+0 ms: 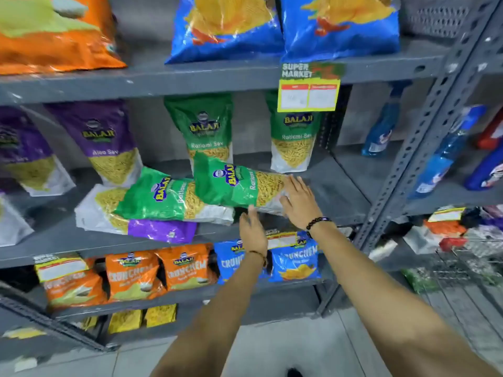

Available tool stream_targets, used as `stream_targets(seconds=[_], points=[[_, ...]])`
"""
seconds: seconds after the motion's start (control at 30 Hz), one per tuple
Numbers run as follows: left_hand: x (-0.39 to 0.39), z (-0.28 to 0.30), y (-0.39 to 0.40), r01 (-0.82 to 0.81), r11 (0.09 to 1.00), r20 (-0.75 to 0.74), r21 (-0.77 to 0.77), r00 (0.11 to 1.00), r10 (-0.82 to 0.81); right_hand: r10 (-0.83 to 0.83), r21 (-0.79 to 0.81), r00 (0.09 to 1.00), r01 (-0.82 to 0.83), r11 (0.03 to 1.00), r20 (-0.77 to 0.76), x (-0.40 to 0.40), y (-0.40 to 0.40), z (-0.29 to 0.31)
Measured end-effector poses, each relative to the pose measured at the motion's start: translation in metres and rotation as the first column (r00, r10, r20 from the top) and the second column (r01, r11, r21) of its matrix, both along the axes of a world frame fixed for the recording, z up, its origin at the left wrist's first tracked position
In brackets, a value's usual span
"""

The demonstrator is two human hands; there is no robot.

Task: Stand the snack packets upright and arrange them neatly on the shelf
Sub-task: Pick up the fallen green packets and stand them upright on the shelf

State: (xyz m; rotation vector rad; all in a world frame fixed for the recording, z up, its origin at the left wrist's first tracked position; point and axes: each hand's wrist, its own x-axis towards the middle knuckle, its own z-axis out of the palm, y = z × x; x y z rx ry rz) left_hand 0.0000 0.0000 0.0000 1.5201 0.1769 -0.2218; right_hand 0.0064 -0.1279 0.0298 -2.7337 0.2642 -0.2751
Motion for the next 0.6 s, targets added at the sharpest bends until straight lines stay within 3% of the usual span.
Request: stream_targets(seconds=[0.07,0.13,0.27,0.4,0.6], points=[[0.015,0.005,-0.021,-0.145,0.978,-0.141,-0.151,0.982,0.124,0.044,0.058,0.997,-0.04,0.997,-0.063,0.019,-0.021,0.001],[0.03,0.008,-0.038,-0.281,0.899,-0.233,-0.337,0.95,0.209,0.105,0.169,0.984,-0.081,0.982,-0.14,0.041,-0.038,0.002],[0.043,0.004,-0.063,-0.415,0.742,-0.27,-0.527,0.909,0.317,0.19,0.339,0.962,-0.115,0.934,-0.197,0.083,-0.056,0.002],[0.052,0.001,-0.073,-0.486,0.62,-0.305,-0.616,0.873,0.381,0.239,0.448,0.943,-0.115,0.886,-0.231,0.11,-0.058,0.001],[0.064,0.0,-0.077,-0.457,0.59,-0.247,-0.666,0.881,0.403,0.257,0.475,0.946,-0.138,0.869,-0.196,0.118,-0.061,-0.01]])
